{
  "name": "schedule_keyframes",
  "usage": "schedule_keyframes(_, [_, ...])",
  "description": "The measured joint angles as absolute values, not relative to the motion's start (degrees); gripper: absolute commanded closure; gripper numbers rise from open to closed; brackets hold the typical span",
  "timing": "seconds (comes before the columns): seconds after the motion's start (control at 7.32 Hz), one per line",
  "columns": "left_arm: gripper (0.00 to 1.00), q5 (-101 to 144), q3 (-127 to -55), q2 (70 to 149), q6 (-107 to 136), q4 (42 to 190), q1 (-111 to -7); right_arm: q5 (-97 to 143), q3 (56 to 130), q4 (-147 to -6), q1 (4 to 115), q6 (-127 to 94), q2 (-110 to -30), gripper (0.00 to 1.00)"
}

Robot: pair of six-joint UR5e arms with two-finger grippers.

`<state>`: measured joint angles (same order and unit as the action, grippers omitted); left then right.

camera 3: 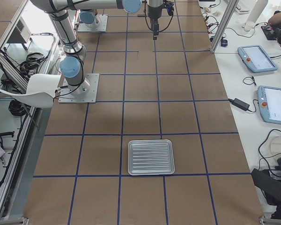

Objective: Place bearing gear from tray to pile

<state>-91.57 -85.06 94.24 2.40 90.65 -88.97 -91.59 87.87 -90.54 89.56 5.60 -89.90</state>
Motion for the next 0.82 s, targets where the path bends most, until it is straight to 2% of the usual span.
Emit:
schedule_keyframes(0.27, [0.1,-88.5,-80.3,92.1,2.0,97.0,-90.6,-91.3,87.8,-91.0,89.6,5.2,-89.9,0.0])
schedule_keyframes(0.82, [0.08,-90.4,-82.2,91.1,-0.9,96.7,-89.0,-90.6,88.2,-94.3,89.6,-5.1,-89.9,0.0])
